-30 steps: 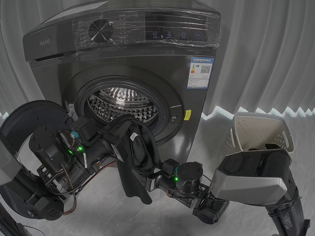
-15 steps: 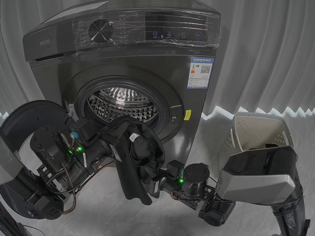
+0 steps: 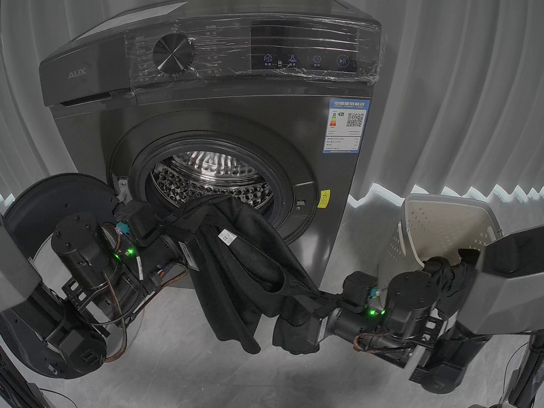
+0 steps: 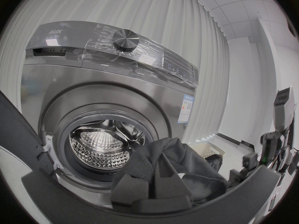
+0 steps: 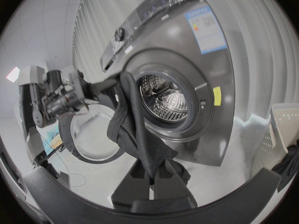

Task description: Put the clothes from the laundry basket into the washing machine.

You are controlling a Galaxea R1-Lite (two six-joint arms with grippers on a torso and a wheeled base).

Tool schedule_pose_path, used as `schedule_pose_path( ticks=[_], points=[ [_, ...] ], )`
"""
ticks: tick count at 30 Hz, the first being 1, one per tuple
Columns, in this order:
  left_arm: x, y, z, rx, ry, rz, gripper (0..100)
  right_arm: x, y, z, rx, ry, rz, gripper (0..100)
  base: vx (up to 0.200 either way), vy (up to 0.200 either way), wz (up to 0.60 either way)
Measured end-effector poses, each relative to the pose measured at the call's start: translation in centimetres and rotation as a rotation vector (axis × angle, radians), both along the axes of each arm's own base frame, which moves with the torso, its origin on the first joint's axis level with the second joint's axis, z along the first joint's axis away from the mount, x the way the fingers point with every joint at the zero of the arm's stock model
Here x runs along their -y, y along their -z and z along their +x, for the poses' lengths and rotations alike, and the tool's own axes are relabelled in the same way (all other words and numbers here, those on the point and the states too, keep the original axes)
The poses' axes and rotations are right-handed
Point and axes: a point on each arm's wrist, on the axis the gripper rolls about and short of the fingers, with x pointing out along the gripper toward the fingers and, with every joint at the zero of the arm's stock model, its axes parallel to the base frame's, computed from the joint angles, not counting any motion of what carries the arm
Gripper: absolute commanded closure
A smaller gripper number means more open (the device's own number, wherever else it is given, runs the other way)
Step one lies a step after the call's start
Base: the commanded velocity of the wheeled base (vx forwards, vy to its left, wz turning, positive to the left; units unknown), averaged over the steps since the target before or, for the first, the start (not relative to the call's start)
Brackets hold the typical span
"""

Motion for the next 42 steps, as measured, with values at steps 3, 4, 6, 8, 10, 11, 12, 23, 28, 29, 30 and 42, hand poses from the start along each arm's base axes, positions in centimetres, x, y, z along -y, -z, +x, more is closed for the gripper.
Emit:
schedule_pose_path(
  ticks=[3, 4, 6, 8, 10, 11, 12, 23, 28, 29, 30, 42],
  points=[
    [-0.2, 0.1, 0.2, -0.006, -0.028, 0.0, 100, 1.2, -1.8, -1.0, 0.035, -0.014, 0.019, 100, 0.0, 0.0, 0.0],
    [-0.3, 0.2, 0.2, -0.008, -0.032, 0.0, 100, 1.5, -2.3, -1.3, 0.043, -0.019, 0.025, 100, 0.0, 0.0, 0.0],
    [-0.4, 0.4, 0.1, -0.017, -0.043, 0.004, 100, 2.3, -3.2, -1.8, 0.058, -0.027, 0.041, 100, 0.0, 0.0, 0.0],
    [-0.5, 0.6, 0.0, -0.026, -0.047, 0.009, 100, 2.9, -3.8, -2.4, 0.065, -0.035, 0.05, 100, 0.0, 0.0, 0.0],
    [-0.5, 0.8, 0.0, -0.035, -0.049, 0.013, 100, 3.4, -4.2, -2.8, 0.069, -0.037, 0.057, 100, 0.0, 0.0, 0.0],
    [-0.6, 0.9, -0.1, -0.039, -0.049, 0.016, 100, 3.5, -4.4, -3.0, 0.073, -0.036, 0.062, 100, 0.0, 0.0, 0.0],
    [-0.6, 1.0, -0.1, -0.043, -0.048, 0.019, 100, 3.6, -4.6, -3.0, 0.077, -0.033, 0.068, 100, 0.0, 0.0, 0.0],
    [-0.1, 1.6, -1.5, -0.065, 0.032, 0.044, 100, 4.1, -5.5, -0.1, 0.121, 0.056, 0.114, 100, 0.0, 0.0, 0.0],
    [0.1, 1.5, -1.7, -0.061, 0.045, 0.043, 100, 3.8, -6.0, 0.5, 0.142, 0.068, 0.135, 100, 0.0, 0.0, 0.0],
    [0.2, 1.4, -1.7, -0.059, 0.045, 0.04, 100, 3.8, -6.1, 0.5, 0.143, 0.069, 0.137, 100, 0.0, 0.0, 0.0],
    [0.2, 1.3, -1.7, -0.056, 0.044, 0.038, 100, 3.8, -6.1, 0.6, 0.145, 0.069, 0.139, 100, 0.0, 0.0, 0.0],
    [0.1, 0.8, -1.4, -0.036, 0.031, 0.022, 100, 3.6, -6.2, 0.6, 0.149, 0.067, 0.144, 100, 0.0, 0.0, 0.0]
  ],
)
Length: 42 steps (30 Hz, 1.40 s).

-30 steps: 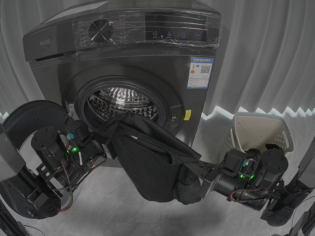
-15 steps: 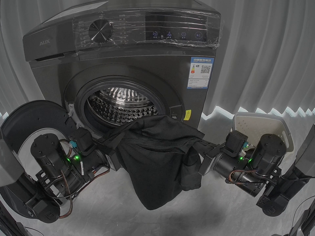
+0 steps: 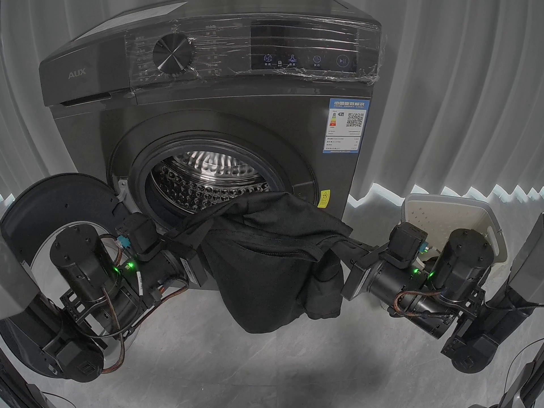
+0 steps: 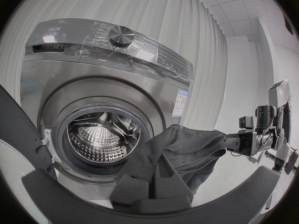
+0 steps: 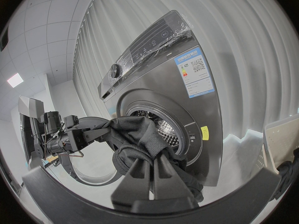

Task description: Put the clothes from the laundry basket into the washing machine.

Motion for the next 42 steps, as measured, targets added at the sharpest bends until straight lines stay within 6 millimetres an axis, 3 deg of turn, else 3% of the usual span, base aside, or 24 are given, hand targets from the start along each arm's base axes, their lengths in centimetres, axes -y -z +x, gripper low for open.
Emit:
schedule_pose_path(
  ticks=[42],
  points=[
    [-0.8, -1.8, 0.2, 0.044, -0.031, -0.073, 100, -0.6, -3.1, 0.7, 0.097, 0.004, 0.092, 100, 0.0, 0.0, 0.0]
  ],
)
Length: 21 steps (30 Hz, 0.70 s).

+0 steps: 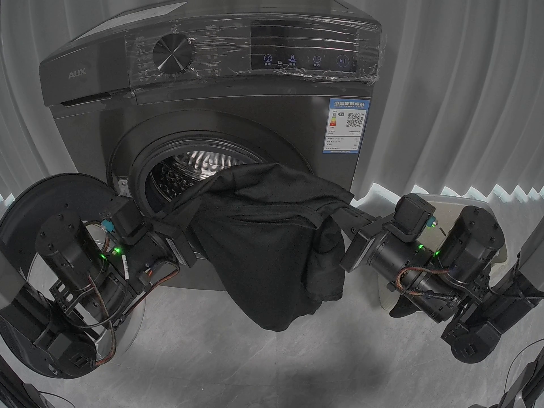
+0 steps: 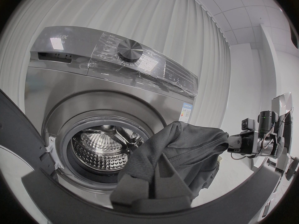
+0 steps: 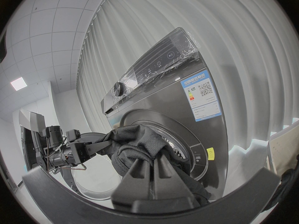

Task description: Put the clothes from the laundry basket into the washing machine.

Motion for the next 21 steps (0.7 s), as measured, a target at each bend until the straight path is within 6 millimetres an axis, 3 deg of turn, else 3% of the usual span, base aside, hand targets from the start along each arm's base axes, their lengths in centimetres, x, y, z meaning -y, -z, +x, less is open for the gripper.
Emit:
schedule_pose_path(
  ticks=[16, 17, 21],
  points=[
    [0.0, 0.09, -0.09, -0.005, 0.006, 0.0, 100, -0.1, -0.08, -0.09, 0.002, -0.005, 0.002, 100, 0.0, 0.0, 0.0],
    [0.0, 0.09, -0.09, -0.005, 0.008, 0.0, 0, -0.11, -0.08, -0.09, 0.003, -0.005, 0.002, 100, 0.0, 0.0, 0.0],
    [0.0, 0.28, -0.21, -0.012, 0.014, 0.005, 0, -0.16, -0.11, -0.11, 0.004, -0.007, 0.003, 100, 0.0, 0.0, 0.0]
  ],
)
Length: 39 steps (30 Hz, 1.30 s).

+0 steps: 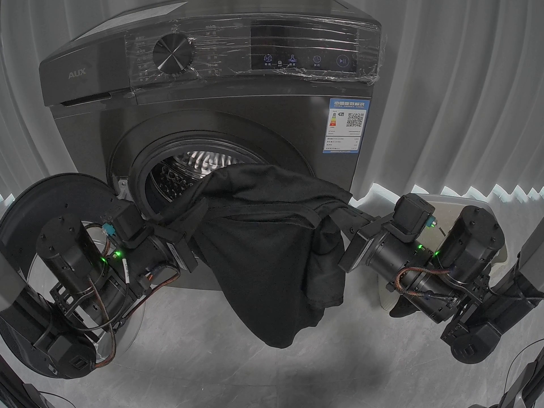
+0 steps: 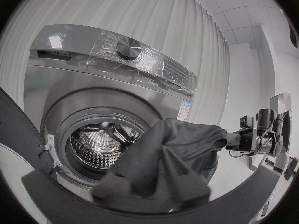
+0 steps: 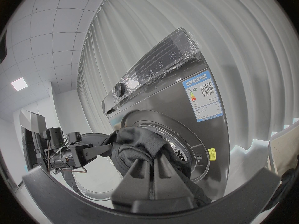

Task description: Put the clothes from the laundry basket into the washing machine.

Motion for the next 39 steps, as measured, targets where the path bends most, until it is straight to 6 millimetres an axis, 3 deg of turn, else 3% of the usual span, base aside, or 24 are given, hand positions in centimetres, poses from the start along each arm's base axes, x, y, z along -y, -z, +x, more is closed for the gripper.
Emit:
schedule_pose_path(
  ticks=[25, 32, 39],
  points=[
    [0.3, 3.4, -1.7, -0.129, 0.109, 0.1, 0, -0.3, 0.3, 0.1, -0.015, 0.045, 0.002, 100, 0.0, 0.0, 0.0],
    [1.8, 4.4, 0.3, -0.131, 0.154, 0.118, 0, -1.2, -0.8, 0.7, 0.007, 0.054, 0.008, 100, 0.0, 0.0, 0.0],
    [3.5, 6.3, 2.9, -0.151, 0.168, 0.134, 0, -2.9, -2.1, -0.1, 0.04, 0.001, 0.041, 100, 0.0, 0.0, 0.0]
  ],
)
